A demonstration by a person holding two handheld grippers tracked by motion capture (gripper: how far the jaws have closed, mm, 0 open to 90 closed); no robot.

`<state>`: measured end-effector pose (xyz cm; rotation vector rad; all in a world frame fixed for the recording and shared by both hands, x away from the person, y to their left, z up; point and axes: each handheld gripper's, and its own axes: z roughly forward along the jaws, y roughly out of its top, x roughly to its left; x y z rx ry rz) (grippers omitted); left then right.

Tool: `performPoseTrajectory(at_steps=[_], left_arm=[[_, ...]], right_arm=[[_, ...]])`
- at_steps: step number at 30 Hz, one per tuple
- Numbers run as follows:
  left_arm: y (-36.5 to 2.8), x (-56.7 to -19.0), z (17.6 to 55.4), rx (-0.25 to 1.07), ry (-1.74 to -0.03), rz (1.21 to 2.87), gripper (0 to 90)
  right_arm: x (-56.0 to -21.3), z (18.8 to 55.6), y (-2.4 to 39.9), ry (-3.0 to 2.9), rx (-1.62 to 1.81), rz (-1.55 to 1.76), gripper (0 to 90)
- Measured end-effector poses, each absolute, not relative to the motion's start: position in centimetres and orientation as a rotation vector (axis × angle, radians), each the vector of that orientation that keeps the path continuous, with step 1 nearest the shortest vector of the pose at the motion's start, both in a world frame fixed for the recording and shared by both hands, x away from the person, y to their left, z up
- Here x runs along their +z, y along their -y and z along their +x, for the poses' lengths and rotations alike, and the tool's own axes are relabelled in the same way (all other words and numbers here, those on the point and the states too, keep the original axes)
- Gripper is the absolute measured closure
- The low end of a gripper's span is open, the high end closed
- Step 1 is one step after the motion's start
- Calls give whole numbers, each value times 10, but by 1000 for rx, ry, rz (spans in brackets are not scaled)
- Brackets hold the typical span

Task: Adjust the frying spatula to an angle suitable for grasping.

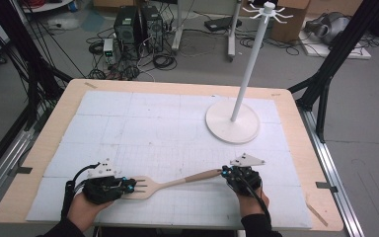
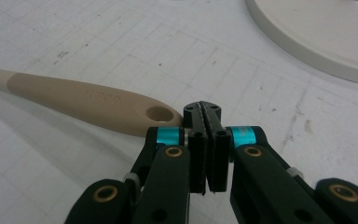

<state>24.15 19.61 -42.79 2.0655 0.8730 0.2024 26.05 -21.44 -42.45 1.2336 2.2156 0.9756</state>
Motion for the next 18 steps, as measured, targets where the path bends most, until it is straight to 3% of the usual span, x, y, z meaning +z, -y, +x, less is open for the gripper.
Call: performPoseTrajectory(at_steps=[10,18], left_arm=[[-206,-429,243,236,-919,2079,833],[-216,-428,242,232,-952,2054,844]], right_arm=[[-436,271,170,-2329,995,1137,870],[-441,280,161,-2345,1001,1144,838]])
